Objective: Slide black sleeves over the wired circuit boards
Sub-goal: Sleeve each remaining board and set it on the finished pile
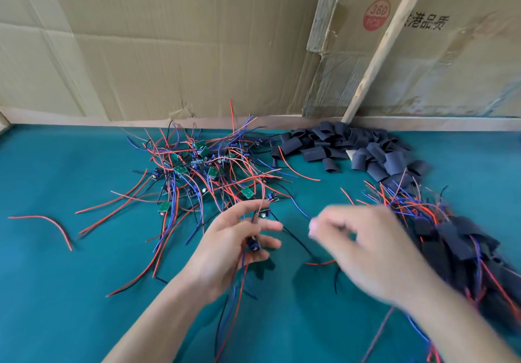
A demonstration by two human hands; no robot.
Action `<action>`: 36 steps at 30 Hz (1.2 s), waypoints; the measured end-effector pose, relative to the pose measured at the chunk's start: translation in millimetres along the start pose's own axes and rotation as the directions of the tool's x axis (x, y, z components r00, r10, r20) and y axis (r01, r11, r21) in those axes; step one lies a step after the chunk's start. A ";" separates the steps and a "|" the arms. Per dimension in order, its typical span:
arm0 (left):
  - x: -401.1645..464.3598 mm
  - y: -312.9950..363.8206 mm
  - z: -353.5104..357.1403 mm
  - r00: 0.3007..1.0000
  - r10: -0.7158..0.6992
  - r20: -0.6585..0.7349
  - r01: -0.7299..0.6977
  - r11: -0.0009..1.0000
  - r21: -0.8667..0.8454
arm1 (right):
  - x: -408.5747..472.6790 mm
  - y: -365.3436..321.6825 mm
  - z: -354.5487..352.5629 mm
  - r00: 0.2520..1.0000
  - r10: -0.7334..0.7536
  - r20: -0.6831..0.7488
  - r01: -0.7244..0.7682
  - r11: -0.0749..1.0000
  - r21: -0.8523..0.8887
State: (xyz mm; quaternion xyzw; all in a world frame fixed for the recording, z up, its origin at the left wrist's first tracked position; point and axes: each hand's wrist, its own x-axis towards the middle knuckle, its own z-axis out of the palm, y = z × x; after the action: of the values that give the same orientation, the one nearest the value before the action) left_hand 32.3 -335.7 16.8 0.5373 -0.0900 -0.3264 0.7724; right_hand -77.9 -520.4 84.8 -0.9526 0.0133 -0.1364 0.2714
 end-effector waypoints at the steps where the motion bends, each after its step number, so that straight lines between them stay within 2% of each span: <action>1: -0.1 -0.1 1.3 1.000 0.005 -0.009 -0.004 0.999 0.033 | 20.7 13.2 -7.1 0.995 0.057 -0.080 -0.065 0.993 -0.102; 4: -1.5 -2.0 4.1 1.000 0.023 -0.021 -0.021 0.993 0.113 | 86.9 58.5 -14.8 0.943 0.320 -0.090 -0.332 0.903 -0.273; 6: -2.6 -2.0 4.1 0.999 0.032 -0.034 -0.028 0.990 0.135 | 118.7 82.3 -9.9 0.906 0.420 -0.054 -0.409 0.833 -0.372; 8: -3.2 0.4 3.5 0.999 0.034 -0.031 -0.029 0.989 0.142 | 139.7 98.6 -0.5 0.900 0.426 -0.088 -0.412 0.771 -0.485; 10: -3.4 3.5 1.9 0.999 0.033 -0.022 -0.029 0.987 0.158 | 151.3 104.7 11.1 0.893 0.435 -0.120 -0.428 0.734 -0.528; 18: -4.2 5.5 1.7 0.999 0.028 0.015 -0.030 0.982 0.185 | 163.0 103.5 23.9 0.875 0.450 -0.179 -0.478 0.741 -0.472; 20: -3.8 5.2 1.5 1.000 0.020 0.013 -0.022 0.985 0.173 | 158.8 98.4 19.9 0.877 0.436 -0.204 -0.480 0.764 -0.432; 22: -3.6 5.3 1.4 1.000 0.014 0.011 -0.015 0.987 0.159 | 149.6 91.1 16.7 0.888 0.388 -0.248 -0.453 0.833 -0.318; 24: -3.6 5.2 1.4 1.000 0.009 0.011 -0.011 0.989 0.146 | 134.6 79.5 16.6 0.891 0.357 -0.280 -0.400 0.910 -0.111; 26: -3.5 5.3 2.2 1.000 0.010 0.015 -0.012 0.989 0.146 | 113.9 62.7 21.0 0.871 0.403 -0.283 -0.344 0.909 0.235; 27: -3.7 5.4 2.0 1.000 0.010 0.018 -0.012 0.989 0.150 | 102.6 53.5 24.6 0.856 0.445 -0.263 -0.297 0.840 0.454; 28: -3.7 5.1 2.1 1.000 0.011 0.021 -0.015 0.988 0.153 | 92.1 45.6 28.6 0.844 0.486 -0.228 -0.241 0.723 0.648; 30: -4.4 5.2 1.8 0.999 0.013 0.037 -0.019 0.986 0.164 | 73.9 35.4 37.8 0.827 0.548 -0.128 -0.154 0.440 0.885; 33: -6.1 5.6 0.2 0.997 0.008 0.080 -0.023 0.981 0.193 | 56.8 31.8 47.5 0.798 0.602 -0.031 -0.080 0.156 0.984; 36: -5.7 5.4 -3.2 0.994 -0.002 0.113 -0.023 0.975 0.219 | 49.8 32.2 51.5 0.786 0.618 0.015 -0.029 0.013 0.999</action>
State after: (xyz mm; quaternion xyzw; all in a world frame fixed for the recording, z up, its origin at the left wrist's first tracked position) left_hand 31.6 -328.7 21.4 0.5997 -0.1719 -0.3403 0.7036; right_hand -14.7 -526.4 38.6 -0.4311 0.2076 -0.2484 0.8422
